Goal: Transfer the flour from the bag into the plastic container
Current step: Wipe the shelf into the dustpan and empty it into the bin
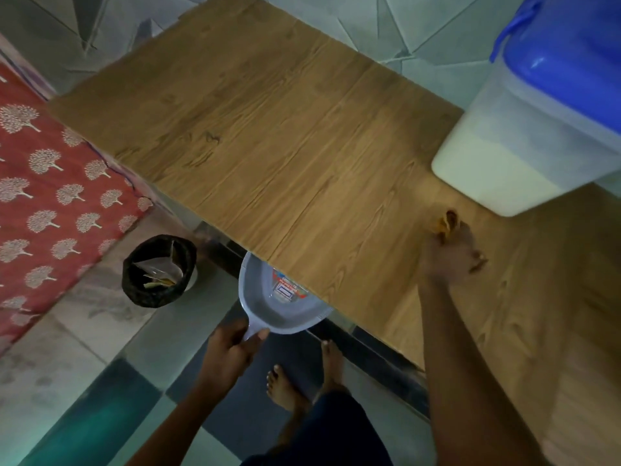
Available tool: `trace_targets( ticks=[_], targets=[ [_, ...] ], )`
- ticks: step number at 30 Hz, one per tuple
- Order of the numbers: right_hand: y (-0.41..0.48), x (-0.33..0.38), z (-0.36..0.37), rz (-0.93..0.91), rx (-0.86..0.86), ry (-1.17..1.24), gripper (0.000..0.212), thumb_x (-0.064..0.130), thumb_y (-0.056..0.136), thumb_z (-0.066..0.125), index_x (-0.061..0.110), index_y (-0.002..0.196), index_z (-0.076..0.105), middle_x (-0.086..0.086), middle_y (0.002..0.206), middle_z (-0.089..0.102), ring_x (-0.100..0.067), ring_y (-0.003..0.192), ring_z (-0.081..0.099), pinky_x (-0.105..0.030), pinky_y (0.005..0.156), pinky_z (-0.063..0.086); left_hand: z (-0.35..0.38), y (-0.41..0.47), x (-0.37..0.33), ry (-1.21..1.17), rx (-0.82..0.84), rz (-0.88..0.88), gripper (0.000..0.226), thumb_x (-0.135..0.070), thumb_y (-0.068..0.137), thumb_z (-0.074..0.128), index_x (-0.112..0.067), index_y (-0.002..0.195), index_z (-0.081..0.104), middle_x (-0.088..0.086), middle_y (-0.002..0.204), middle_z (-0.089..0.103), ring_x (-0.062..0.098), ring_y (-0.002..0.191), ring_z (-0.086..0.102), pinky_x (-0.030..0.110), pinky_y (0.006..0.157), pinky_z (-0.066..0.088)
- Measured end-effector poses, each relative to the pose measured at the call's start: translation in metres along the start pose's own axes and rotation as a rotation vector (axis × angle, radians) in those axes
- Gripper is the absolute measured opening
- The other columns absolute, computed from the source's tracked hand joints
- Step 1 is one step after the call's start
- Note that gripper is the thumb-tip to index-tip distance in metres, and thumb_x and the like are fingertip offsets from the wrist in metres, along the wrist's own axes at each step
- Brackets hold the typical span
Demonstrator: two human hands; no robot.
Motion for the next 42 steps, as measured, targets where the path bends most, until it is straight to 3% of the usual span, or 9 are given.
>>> trace_targets(
  ticks=[5, 9, 13, 17, 21, 24, 31, 37, 42],
  targets=[
    [-0.002, 0.053, 0.075, -0.413, 0.405, -0.329, 0.056, 0.040, 0.086, 0.042, 0.020, 0.136, 0.055, -0.007, 0.138, 0.059, -0.031, 0.124, 0.055, -0.041, 0.110, 0.024, -0.001, 0.007, 0.001, 0.012, -0.043, -0.002, 0.038, -0.029, 0.091, 0.071, -0.009, 0.064, 0.052, 0.005, 0.046, 0.050, 0.020, 0.041, 0.045, 0.029, 0.045, 0.035],
    [-0.094, 0.080, 0.078, -0.902, 0.891, -0.078, 0.051, 0.027, 0.084, 0.057, 0.034, 0.134, 0.055, 0.008, 0.130, 0.061, -0.016, 0.118, 0.058, -0.034, 0.111, 0.036, 0.002, 0.004, 0.000, 0.030, -0.046, -0.013, 0.039, -0.023, 0.095, 0.068, -0.009, 0.062, 0.053, 0.005, 0.045, 0.051, 0.021, 0.040, 0.045, 0.030, 0.046, 0.036],
    [-0.152, 0.075, 0.030, -0.783, 1.320, 0.244, 0.046, -0.001, 0.085, 0.064, 0.021, 0.126, 0.063, 0.018, 0.119, 0.062, 0.010, 0.110, 0.053, -0.015, 0.107, 0.034, 0.006, 0.001, -0.008, 0.038, -0.057, -0.002, 0.037, -0.020, 0.096, 0.067, -0.011, 0.063, 0.054, 0.006, 0.044, 0.052, 0.021, 0.039, 0.045, 0.030, 0.046, 0.037],
    [-0.101, 0.079, 0.013, -0.222, 1.068, 0.550, 0.042, -0.009, 0.079, 0.050, 0.012, 0.110, 0.070, 0.002, 0.088, 0.068, -0.005, 0.070, 0.059, -0.020, 0.058, 0.048, 0.006, 0.002, -0.005, 0.025, -0.049, -0.013, 0.035, -0.022, 0.095, 0.068, -0.012, 0.064, 0.055, 0.004, 0.045, 0.052, 0.020, 0.040, 0.045, 0.031, 0.046, 0.036],
    [0.011, 0.110, 0.053, -0.543, 0.424, 0.325, 0.039, 0.002, 0.080, 0.057, 0.010, 0.117, 0.067, -0.001, 0.104, 0.069, -0.011, 0.093, 0.065, -0.027, 0.084, 0.054, 0.004, 0.010, 0.001, -0.022, -0.057, -0.022, 0.035, -0.025, 0.094, 0.070, -0.014, 0.063, 0.057, 0.005, 0.046, 0.051, 0.019, 0.041, 0.043, 0.032, 0.047, 0.035],
    [0.095, 0.135, 0.106, -0.645, 0.218, -0.130, 0.038, 0.012, 0.087, 0.059, 0.018, 0.125, 0.058, -0.009, 0.127, 0.060, -0.032, 0.112, 0.059, -0.046, 0.095, 0.050, 0.001, 0.019, 0.002, -0.033, -0.055, 0.002, 0.038, -0.043, 0.085, 0.070, -0.016, 0.062, 0.057, 0.006, 0.046, 0.051, 0.018, 0.040, 0.044, 0.030, 0.047, 0.035],
    [0.149, 0.128, 0.174, -0.461, 0.361, -0.499, 0.033, 0.021, 0.100, 0.042, 0.011, 0.130, 0.052, -0.025, 0.134, 0.051, -0.042, 0.123, 0.050, -0.048, 0.102, 0.043, -0.004, 0.035, 0.000, 0.006, -0.056, 0.044, 0.054, -0.060, 0.076, 0.066, -0.009, 0.065, 0.057, 0.008, 0.045, 0.051, 0.017, 0.041, 0.046, 0.026, 0.049, 0.038],
    [-0.014, 0.130, 0.124, -0.899, 0.633, -0.076, 0.040, 0.016, 0.096, 0.047, 0.010, 0.134, 0.059, -0.014, 0.131, 0.059, -0.027, 0.116, 0.058, -0.034, 0.098, 0.046, -0.002, 0.032, -0.010, 0.005, -0.068, 0.069, 0.028, -0.029, 0.091, 0.072, -0.024, 0.065, 0.062, 0.004, 0.045, 0.052, 0.017, 0.041, 0.047, 0.028, 0.048, 0.037],
    [-0.150, 0.077, 0.056, -1.374, 1.127, 0.055, 0.048, 0.019, 0.091, 0.061, 0.029, 0.137, 0.055, 0.012, 0.155, 0.041, -0.002, 0.148, 0.025, -0.037, 0.122, 0.019, 0.001, 0.018, -0.010, 0.084, -0.116, 0.097, 0.036, -0.021, 0.092, 0.072, -0.041, 0.063, 0.063, 0.003, 0.046, 0.056, 0.006, 0.039, 0.047, 0.029, 0.050, 0.038]
  ],
)
Point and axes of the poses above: each hand's wrist, its own y-axis towards the middle knuckle, its own z-axis out of the palm, x = y × z, the point moved 3 cm from there along y, towards the middle knuckle
